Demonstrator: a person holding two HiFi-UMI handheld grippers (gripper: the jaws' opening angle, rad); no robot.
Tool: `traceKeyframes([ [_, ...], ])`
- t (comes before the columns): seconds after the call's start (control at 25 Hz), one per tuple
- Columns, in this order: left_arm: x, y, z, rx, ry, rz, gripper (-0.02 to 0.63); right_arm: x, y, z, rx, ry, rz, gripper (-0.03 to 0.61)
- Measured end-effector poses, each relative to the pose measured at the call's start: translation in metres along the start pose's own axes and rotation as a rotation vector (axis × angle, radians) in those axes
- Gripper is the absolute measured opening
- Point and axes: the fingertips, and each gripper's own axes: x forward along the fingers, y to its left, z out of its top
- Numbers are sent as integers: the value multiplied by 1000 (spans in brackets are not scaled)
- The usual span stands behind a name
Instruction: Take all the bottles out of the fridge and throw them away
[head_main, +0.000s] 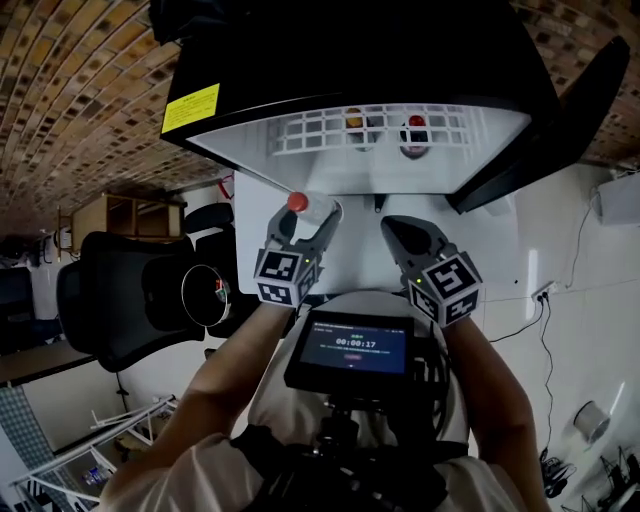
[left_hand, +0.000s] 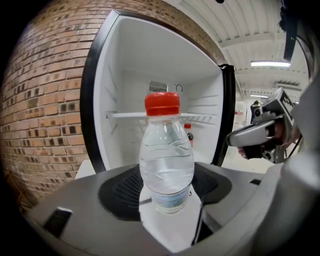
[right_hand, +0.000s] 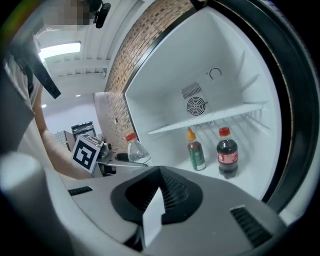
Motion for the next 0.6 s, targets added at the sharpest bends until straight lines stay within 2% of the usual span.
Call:
traceKeyframes([
  [0.28, -41, -2, -8, -32, 6, 8, 302, 14, 21, 0, -21, -1, 74, 6],
  [0.6, -75, -11, -11, -123, 2, 117, 302, 17, 26, -4, -81, 21, 185, 6],
])
